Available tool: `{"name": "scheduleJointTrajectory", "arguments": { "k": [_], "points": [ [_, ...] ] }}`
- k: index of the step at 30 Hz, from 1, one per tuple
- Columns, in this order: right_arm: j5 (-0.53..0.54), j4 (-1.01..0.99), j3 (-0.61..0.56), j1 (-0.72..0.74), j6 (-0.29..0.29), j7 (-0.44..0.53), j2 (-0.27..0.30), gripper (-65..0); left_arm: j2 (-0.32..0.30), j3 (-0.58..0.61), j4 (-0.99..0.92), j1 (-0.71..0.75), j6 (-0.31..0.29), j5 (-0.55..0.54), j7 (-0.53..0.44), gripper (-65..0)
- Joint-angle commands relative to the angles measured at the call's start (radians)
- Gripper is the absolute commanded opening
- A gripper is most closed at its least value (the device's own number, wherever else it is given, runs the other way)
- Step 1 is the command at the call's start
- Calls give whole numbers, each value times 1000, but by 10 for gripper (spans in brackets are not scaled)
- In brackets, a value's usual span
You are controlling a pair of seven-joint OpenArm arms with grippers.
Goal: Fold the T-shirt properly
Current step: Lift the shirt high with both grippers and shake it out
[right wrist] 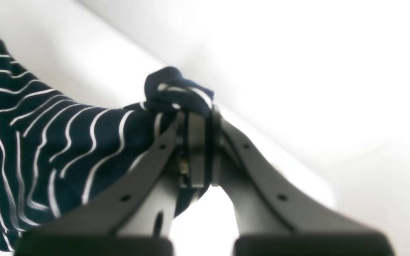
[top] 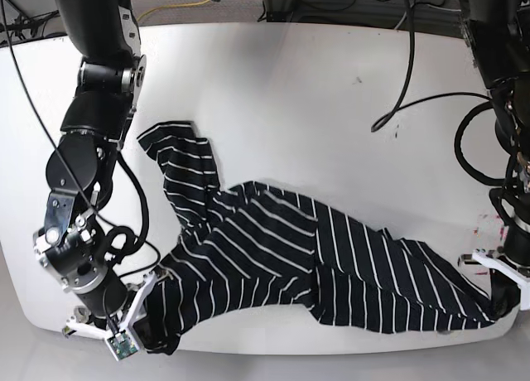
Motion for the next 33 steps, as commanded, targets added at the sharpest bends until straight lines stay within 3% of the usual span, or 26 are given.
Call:
{"name": "scheduleJointTrajectory", "arguments": {
  "k": [1, 13, 20, 24, 28, 33],
  "points": [
    [2, -27, -20, 95, -8, 26, 35, -650, -22, -11, -13, -81, 13, 8, -34, -650],
    [2, -185, -161, 510, -8, 14, 92, -650, -69, -9, -94, -418, 8, 5, -28, -650],
    [2, -174, -161, 630, 37, -57, 125, -650, -88, -8, -89, -503, -21, 2, 28, -650],
    [-6, -124, -128, 592, 42, -106, 135, -650, -88, -11, -60, -489, -71, 2, 63, -650],
    [0, -78, -63, 454, 42, -109, 158, -650, -86, -14, -19, -387, -101, 2, 84, -650],
    [2, -6, 41, 208, 42, -109, 142, -650, -83, -14, 19, -243, -104, 1, 86, -650]
  ]
}}
